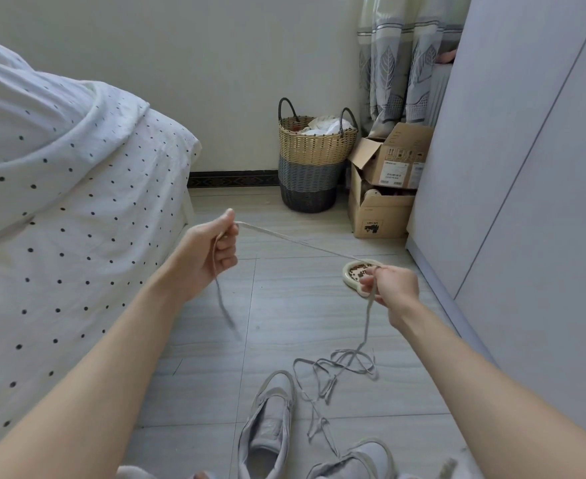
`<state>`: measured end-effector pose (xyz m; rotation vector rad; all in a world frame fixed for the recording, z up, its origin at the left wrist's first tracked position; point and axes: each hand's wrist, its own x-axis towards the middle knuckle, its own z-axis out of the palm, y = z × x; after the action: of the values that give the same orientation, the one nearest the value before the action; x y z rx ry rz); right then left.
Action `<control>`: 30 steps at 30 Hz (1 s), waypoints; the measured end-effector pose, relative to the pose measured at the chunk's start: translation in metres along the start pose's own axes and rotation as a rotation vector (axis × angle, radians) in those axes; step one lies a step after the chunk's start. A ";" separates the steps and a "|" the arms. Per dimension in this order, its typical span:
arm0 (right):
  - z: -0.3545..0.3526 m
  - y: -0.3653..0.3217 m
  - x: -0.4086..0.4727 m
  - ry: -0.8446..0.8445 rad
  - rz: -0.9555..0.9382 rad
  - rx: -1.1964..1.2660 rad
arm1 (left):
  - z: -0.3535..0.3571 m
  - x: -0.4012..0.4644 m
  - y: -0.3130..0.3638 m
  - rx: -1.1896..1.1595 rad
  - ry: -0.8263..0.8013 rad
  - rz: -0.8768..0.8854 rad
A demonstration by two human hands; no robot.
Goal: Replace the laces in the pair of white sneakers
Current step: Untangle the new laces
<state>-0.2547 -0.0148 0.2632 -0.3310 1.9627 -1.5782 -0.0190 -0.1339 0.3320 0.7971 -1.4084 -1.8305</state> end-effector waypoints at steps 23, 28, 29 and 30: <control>0.010 -0.033 -0.048 -0.389 -0.731 -0.535 | 0.055 -0.001 -0.066 0.985 -0.263 0.067; 0.005 -0.039 -0.052 -0.449 -0.646 -0.411 | 0.068 -0.003 -0.072 0.851 -0.163 0.179; 0.003 -0.040 -0.053 -0.485 -0.607 -0.363 | 0.069 -0.003 -0.071 0.850 -0.128 0.211; 0.001 -0.042 -0.055 -0.519 -0.571 -0.321 | 0.069 -0.002 -0.072 0.840 -0.108 0.233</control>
<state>-0.2173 0.0024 0.3191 -1.3838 1.7703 -1.2870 -0.0840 -0.0809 0.2780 0.8743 -2.2734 -1.0819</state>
